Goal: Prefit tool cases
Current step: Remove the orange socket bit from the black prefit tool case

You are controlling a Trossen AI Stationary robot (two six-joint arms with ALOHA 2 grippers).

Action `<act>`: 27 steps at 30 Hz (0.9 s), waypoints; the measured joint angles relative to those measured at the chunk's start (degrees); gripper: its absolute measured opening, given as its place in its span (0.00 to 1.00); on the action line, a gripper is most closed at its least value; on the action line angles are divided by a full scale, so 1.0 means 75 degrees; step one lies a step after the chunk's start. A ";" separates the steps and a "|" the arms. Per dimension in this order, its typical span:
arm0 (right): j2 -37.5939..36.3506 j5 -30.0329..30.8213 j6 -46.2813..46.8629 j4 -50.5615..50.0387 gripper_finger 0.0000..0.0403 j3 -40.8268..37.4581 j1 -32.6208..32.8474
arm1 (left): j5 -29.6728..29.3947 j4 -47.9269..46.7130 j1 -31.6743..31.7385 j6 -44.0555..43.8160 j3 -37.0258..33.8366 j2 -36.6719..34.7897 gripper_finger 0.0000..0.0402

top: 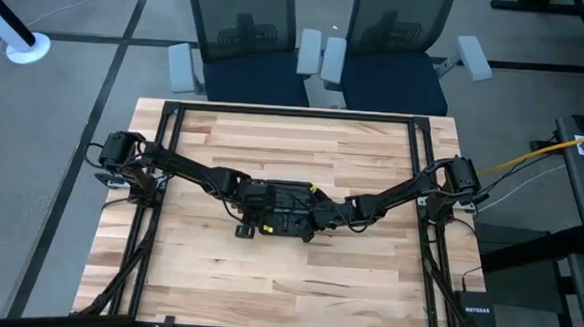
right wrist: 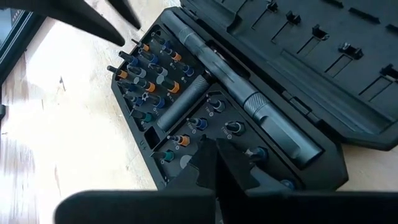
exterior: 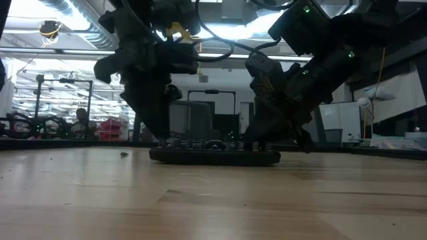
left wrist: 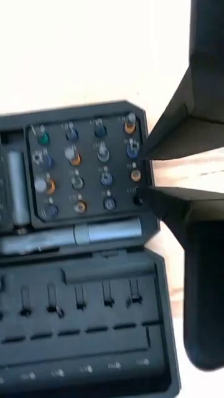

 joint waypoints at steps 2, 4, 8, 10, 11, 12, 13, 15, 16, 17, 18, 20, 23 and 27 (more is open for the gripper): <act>0.0000 0.0025 -0.0007 0.0000 0.00 0.0000 0.0000 | 0.0014 0.0105 -0.0012 0.0085 0.0000 0.0000 0.14; 0.0000 0.0059 -0.0017 0.0000 0.00 0.0000 0.0000 | 0.0016 0.0275 0.0001 0.0108 0.0000 0.0000 0.14; 0.0000 0.0052 -0.0015 -0.0003 0.00 0.0003 0.0000 | 0.0015 0.0351 0.0109 0.0080 0.0009 0.0012 0.15; 0.0000 0.0053 -0.0012 -0.0003 0.00 0.0003 0.0000 | 0.0012 0.0322 0.0140 0.0084 0.0009 0.0017 0.16; 0.0000 0.0055 -0.0012 -0.0003 0.00 0.0003 0.0000 | 0.0012 0.0330 0.0152 0.0107 0.0009 0.0030 0.16; 0.0000 0.0055 -0.0009 -0.0003 0.00 0.0003 0.0000 | 0.0012 0.0330 0.0155 0.0138 0.0009 0.0048 0.17; 0.0000 0.0055 -0.0009 -0.0003 0.00 0.0003 0.0000 | 0.0015 0.0296 0.0157 0.0163 0.0009 0.0057 0.17; 0.0000 0.0061 -0.0009 -0.0003 0.00 0.0003 0.0000 | 0.0015 0.0209 0.0157 0.0165 0.0009 0.0096 0.18; 0.0000 0.0063 -0.0009 -0.0003 0.00 0.0006 0.0000 | 0.0019 0.0201 0.0157 0.0165 0.0009 0.0127 0.18; 0.0000 0.0058 -0.0006 -0.0003 0.00 0.0006 0.0000 | 0.0044 0.0157 0.0157 0.0168 0.0009 0.0144 0.18; 0.0000 0.0062 -0.0006 -0.0003 0.00 0.0006 0.0000 | 0.0070 0.0123 0.0155 0.0188 0.0003 0.0185 0.18; 0.0000 0.0067 -0.0011 -0.0003 0.00 0.0006 0.0000 | 0.0091 0.0200 0.0157 0.0195 0.0003 0.0262 0.18; 0.0000 0.0069 -0.0044 0.0000 0.00 0.0006 0.0000 | 0.0098 0.0256 0.0173 0.0186 0.0003 0.0402 0.18; 0.0000 0.0066 -0.0050 0.0000 0.00 0.0006 0.0000 | 0.0135 0.0319 0.0182 0.0139 0.0007 0.0488 0.18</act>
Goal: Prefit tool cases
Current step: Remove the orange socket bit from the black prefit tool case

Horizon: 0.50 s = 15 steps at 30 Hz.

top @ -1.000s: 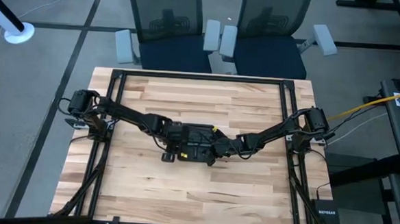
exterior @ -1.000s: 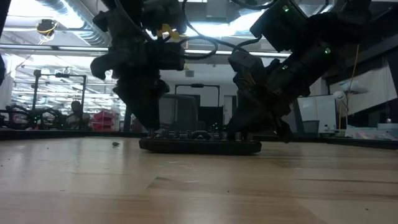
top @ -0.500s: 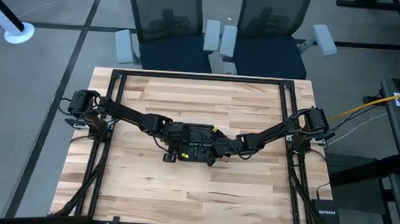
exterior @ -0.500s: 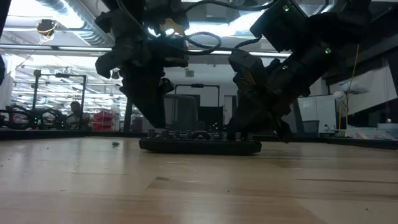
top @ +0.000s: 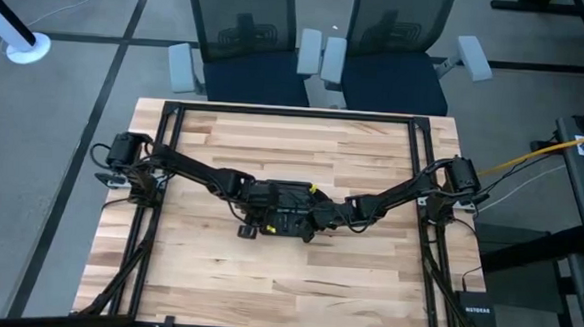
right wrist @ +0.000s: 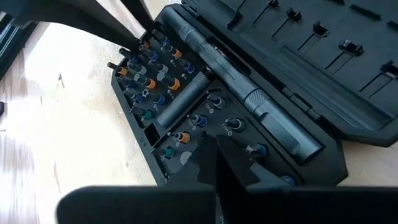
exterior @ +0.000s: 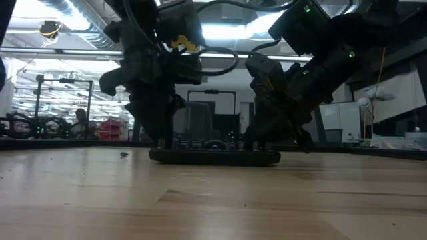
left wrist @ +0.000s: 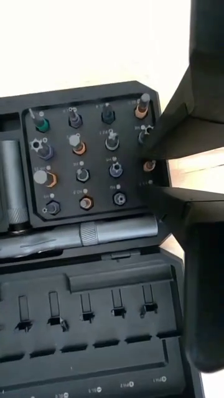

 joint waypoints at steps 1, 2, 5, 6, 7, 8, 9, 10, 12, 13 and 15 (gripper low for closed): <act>0.0000 0.0002 -0.0002 0.0000 0.00 0.0002 0.0000 | 0.0000 0.0001 0.0000 0.0005 0.0001 0.0008 0.17; 0.0000 0.0001 -0.0003 0.0002 0.00 0.0003 0.0000 | -0.0008 -0.0002 -0.0001 0.0011 0.0000 0.0010 0.15; 0.0000 0.0003 -0.0003 0.0001 0.00 0.0000 0.0000 | 0.0024 -0.0238 -0.0001 -0.0098 0.0129 0.0018 0.04; 0.0000 0.0007 -0.0003 0.0003 0.00 0.0000 0.0001 | 0.0008 -0.0309 -0.0001 -0.0142 0.0177 0.0031 0.02; 0.0000 0.0009 -0.0003 0.0000 0.00 0.0003 0.0000 | -0.0030 -0.0376 -0.0001 -0.0154 0.0229 0.0031 0.02; 0.0000 0.0009 -0.0003 0.0003 0.00 0.0003 0.0000 | -0.0046 -0.0433 -0.0001 -0.0151 0.0275 0.0034 0.01; 0.0000 0.0009 -0.0003 0.0003 0.00 0.0003 0.0000 | -0.0058 -0.0471 -0.0001 -0.0146 0.0310 0.0020 0.01; 0.0000 0.0009 0.0002 0.0001 0.00 0.0003 0.0000 | -0.0063 -0.0511 -0.0001 -0.0151 0.0353 0.0007 0.01; -0.0005 0.0009 0.0119 -0.0039 0.00 0.0006 0.0000 | -0.0167 -0.0594 -0.0005 -0.0190 0.0467 -0.0077 0.00; -0.0006 0.0009 0.0147 -0.0054 0.00 0.0009 0.0000 | -0.0246 -0.0620 -0.0007 -0.0185 0.0517 -0.0136 0.00; -0.0008 0.0009 0.0176 -0.0073 0.00 0.0012 0.0001 | -0.0298 -0.0583 -0.0001 -0.0183 0.0559 -0.0299 0.00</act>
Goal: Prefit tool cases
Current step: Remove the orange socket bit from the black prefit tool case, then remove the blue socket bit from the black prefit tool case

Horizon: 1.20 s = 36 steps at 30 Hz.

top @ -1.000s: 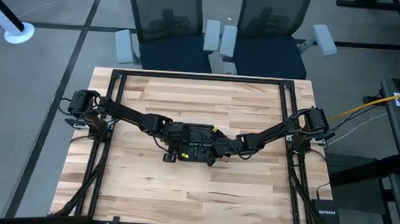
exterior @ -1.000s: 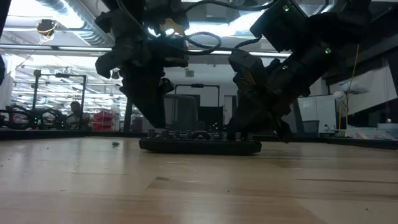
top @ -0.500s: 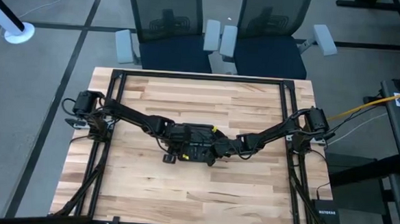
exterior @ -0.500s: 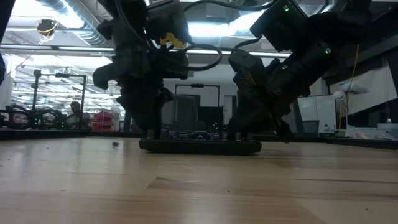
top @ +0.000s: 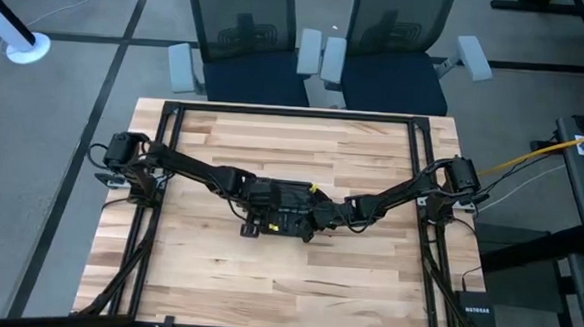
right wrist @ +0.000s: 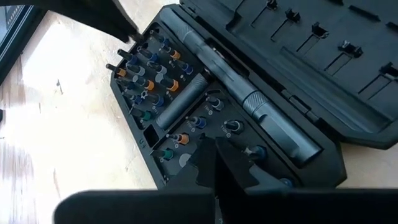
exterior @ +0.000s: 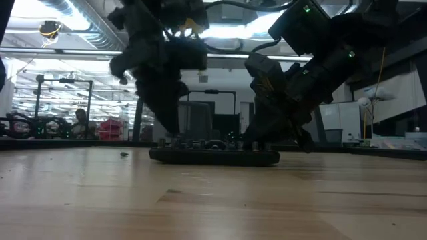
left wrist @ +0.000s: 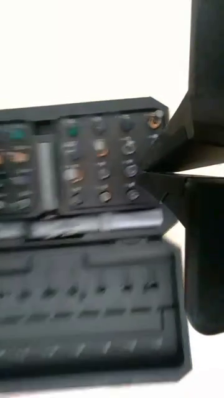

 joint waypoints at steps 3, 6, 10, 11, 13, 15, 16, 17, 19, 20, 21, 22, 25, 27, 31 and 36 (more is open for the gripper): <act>-0.0001 0.0000 0.0002 -0.0009 0.00 0.0000 -0.0001 | -0.0083 -0.0059 0.0000 0.0045 -0.0003 -0.0180 0.00; -0.0001 0.0000 0.0006 -0.0014 0.00 0.0000 -0.0001 | -0.0238 -0.0391 -0.0003 0.0053 -0.0003 -0.0466 0.00; -0.0001 0.0000 0.0008 -0.0018 0.00 0.0000 -0.0001 | -0.0473 -0.1414 -0.0005 0.0107 -0.0067 -0.0828 0.00; -0.0001 0.0000 0.0008 -0.0020 0.00 0.0000 0.0000 | -0.0490 -0.1687 -0.0006 0.0126 -0.0117 -0.0857 0.00; -0.0001 0.0000 -0.0003 -0.0015 0.00 -0.0003 -0.0001 | -0.0504 -0.2045 -0.0006 0.0213 -0.0280 -0.0868 0.00; -0.0001 0.0000 -0.0015 0.0007 0.00 -0.0006 -0.0001 | -0.0504 -0.2077 -0.0006 0.0239 -0.0531 -0.0868 0.00; -0.0001 0.0000 -0.0022 0.0027 0.00 -0.0009 -0.0001 | -0.0504 -0.2054 -0.0006 0.0239 -0.0682 -0.0868 0.00; -0.0001 0.0003 -0.0024 0.0046 0.00 -0.0012 -0.0001 | -0.0503 -0.2029 -0.0001 0.0242 -0.0828 -0.0868 0.00; 0.0002 0.0001 -0.0027 0.0101 0.00 -0.0017 -0.0001 | -0.0501 -0.2025 0.0000 0.0235 -0.1060 -0.0868 0.00; 0.0004 -0.0003 -0.0027 0.0129 0.00 -0.0017 -0.0001 | -0.0501 -0.2053 0.0000 0.0210 -0.1121 -0.0868 0.00; 0.0008 -0.0006 -0.0027 0.0163 0.00 -0.0017 -0.0001 | -0.0493 -0.2066 0.0000 0.0122 -0.1151 -0.0868 0.01; 0.0011 -0.0006 -0.0030 0.0179 0.00 -0.0017 0.0000 | -0.0460 -0.2066 0.0000 0.0044 -0.1157 -0.0868 0.02; 0.0011 -0.0006 -0.0030 0.0187 0.00 -0.0018 -0.0001 | -0.0310 -0.1859 0.0000 -0.0061 -0.1157 -0.0868 0.06; 0.0011 -0.0009 -0.0033 0.0198 0.00 -0.0020 -0.0001 | -0.0297 -0.1751 0.0000 -0.0058 -0.1157 -0.0868 0.10; 0.0011 -0.0015 -0.0033 0.0209 0.00 -0.0020 0.0001 | -0.0283 -0.1643 0.0000 -0.0061 -0.1157 -0.0868 0.20; 0.0011 -0.0017 -0.0036 0.0227 0.00 -0.0020 -0.0001 | 0.0076 -0.1787 -0.0016 -0.0146 -0.0857 -0.0868 0.33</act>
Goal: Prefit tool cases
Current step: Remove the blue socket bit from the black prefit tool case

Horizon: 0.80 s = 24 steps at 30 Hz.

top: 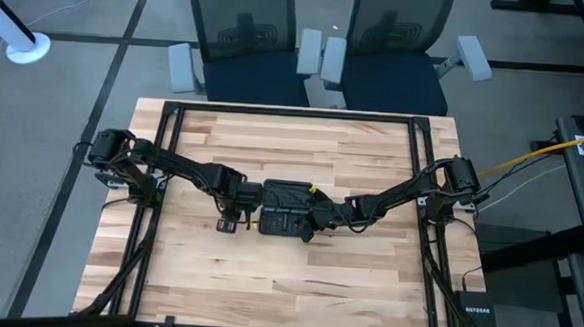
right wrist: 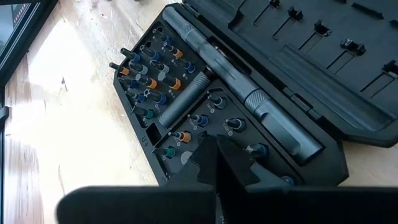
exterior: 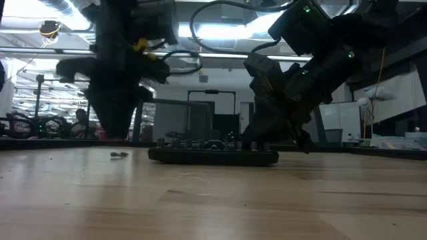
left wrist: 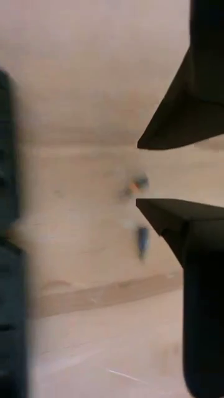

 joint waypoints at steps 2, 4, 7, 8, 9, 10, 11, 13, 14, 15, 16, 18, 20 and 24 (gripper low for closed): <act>0.0000 -0.0003 -0.0001 0.0000 0.00 0.0000 0.0000 | 0.0420 0.0202 -0.0086 0.0172 0.0183 0.0000 0.36; 0.0000 -0.0003 -0.0003 0.0003 0.00 0.0000 0.0000 | 0.0517 0.0675 -0.0242 0.0343 0.0283 0.0000 0.38; 0.0000 -0.0052 -0.0006 0.0006 0.00 0.0002 0.0000 | 0.0539 0.1458 -0.0436 0.0556 0.0303 0.0006 0.37; 0.0000 -0.0077 -0.0006 0.0011 0.00 0.0003 0.0000 | 0.0539 0.1617 -0.0478 0.0566 0.0303 0.0046 0.37; 0.0000 -0.0087 -0.0006 0.0015 0.00 0.0003 0.0000 | 0.0529 0.1725 -0.0509 0.0571 0.0303 0.0087 0.36; 0.0000 -0.0095 -0.0006 0.0020 0.00 0.0003 0.0000 | 0.0447 0.1754 -0.0516 0.0569 0.0303 0.0156 0.36; 0.0000 -0.0106 -0.0006 0.0020 0.00 0.0003 0.0000 | 0.0292 0.1753 -0.0519 0.0568 0.0303 0.0217 0.36; 0.0000 -0.0111 -0.0007 0.0026 0.00 0.0003 0.0000 | -0.0097 0.1810 -0.0498 0.0566 0.0300 0.0331 0.34; 0.0000 -0.0114 -0.0018 0.0028 0.00 0.0003 0.0000 | -0.0239 0.1892 -0.0476 0.0568 0.0300 0.0356 0.34; 0.0000 -0.0117 -0.0027 0.0035 0.00 0.0003 0.0000 | -0.0311 0.1930 -0.0441 0.0594 0.0300 0.0364 0.33; 0.0000 -0.0119 -0.0029 0.0041 0.00 0.0003 0.0000 | -0.0344 0.1969 -0.0404 0.0613 0.0300 0.0361 0.32; 0.0000 -0.0127 -0.0029 0.0049 0.00 0.0003 0.0000 | -0.0482 0.2149 -0.0349 0.0587 0.0300 0.0361 0.30; 0.0000 -0.0130 -0.0031 0.0052 0.00 0.0003 0.0000 | -0.0487 0.2188 -0.0290 0.0541 0.0300 0.0361 0.27; 0.0000 -0.0129 -0.0032 0.0055 0.00 0.0003 0.0000 | -0.0272 0.2099 -0.0282 0.0569 0.0300 0.0414 0.23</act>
